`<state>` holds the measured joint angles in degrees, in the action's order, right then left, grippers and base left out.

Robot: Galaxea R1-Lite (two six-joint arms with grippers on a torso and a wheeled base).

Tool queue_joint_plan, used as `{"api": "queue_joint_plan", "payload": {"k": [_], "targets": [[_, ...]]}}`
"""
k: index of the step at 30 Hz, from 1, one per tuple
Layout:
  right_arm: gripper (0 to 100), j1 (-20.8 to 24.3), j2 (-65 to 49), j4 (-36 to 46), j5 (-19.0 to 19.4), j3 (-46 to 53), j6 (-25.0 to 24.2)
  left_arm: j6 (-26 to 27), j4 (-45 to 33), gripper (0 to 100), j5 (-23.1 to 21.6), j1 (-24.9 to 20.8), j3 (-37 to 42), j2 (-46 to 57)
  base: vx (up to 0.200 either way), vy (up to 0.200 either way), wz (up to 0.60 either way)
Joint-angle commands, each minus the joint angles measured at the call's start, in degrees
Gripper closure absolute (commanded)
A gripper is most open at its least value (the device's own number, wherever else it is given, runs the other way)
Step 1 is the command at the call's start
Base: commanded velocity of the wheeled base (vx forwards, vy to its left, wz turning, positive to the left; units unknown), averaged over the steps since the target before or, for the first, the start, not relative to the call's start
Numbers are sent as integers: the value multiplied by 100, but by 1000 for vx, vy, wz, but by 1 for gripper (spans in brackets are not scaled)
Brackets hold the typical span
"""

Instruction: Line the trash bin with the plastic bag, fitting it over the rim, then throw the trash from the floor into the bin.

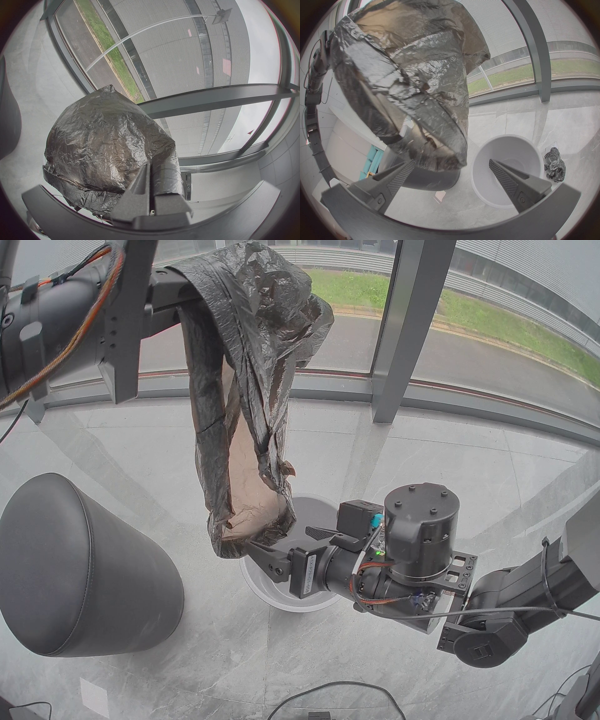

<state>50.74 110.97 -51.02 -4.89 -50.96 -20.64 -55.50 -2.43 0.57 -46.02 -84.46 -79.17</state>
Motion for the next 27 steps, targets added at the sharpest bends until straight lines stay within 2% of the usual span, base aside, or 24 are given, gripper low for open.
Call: {"api": "queue_joint_plan", "payload": {"k": [1, 5, 10, 14, 15, 27], "targets": [[0, 59, 364, -5, -320, -512, 7, -171, 5, 100, -154, -74, -18, 77, 0, 0, 0], [0, 24, 487, 4, -408, -714, 7, -242, 5, 100, -189, -91, -9, 138, 0, 0, 0], [0, 42, 531, -5, -742, -837, 104, -259, -4, 100, -189, -241, -9, 191, 0, 0, 0], [0, 68, 540, -13, -865, -872, 130, -294, -4, 100, -189, -241, -9, 191, 0, 0, 0], [100, 68, 540, -13, -882, -881, 139, -303, -4, 100, -189, -241, -1, 200, 0, 0, 0], [100, 94, 461, -49, -909, -811, 271, -303, -4, 100, -189, -241, 8, 244, 0, 0, 0]]}}
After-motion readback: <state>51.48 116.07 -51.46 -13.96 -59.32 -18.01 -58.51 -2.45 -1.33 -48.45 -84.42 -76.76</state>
